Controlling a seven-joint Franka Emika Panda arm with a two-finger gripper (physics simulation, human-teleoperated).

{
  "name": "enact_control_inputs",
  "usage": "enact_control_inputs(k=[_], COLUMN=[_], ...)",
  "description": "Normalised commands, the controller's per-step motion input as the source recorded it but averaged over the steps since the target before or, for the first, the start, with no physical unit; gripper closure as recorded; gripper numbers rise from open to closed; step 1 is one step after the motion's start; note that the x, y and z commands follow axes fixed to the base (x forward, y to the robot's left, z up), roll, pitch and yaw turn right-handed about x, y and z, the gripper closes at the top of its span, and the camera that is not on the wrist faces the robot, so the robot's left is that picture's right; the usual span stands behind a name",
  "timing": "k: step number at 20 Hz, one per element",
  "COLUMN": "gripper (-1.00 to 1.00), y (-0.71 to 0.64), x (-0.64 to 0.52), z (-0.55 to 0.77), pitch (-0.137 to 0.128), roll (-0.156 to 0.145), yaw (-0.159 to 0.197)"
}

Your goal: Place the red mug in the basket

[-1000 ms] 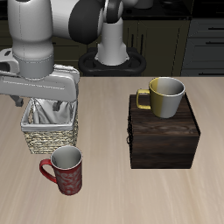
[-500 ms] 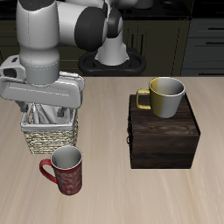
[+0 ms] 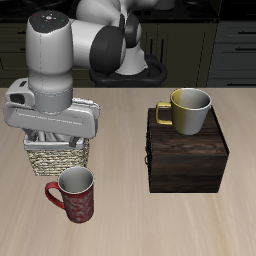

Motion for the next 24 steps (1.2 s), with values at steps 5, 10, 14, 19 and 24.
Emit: enact_control_inputs(k=[5,10,14,19,24], gripper=[-1.0,-1.0,-1.0,-1.0,-1.0], y=[0.05,0.05,0.03,-0.01,-0.04], x=[0.08,0.02,0.02,0.01,0.01], z=[-0.31,-0.22,-0.17,-0.24,-0.25], pitch=[0.024,0.013,0.014,0.024,0.031], roll=[0.004,0.007,0.001,0.004,0.002], yaw=[0.002,-0.008,0.0,-0.01,-0.017])
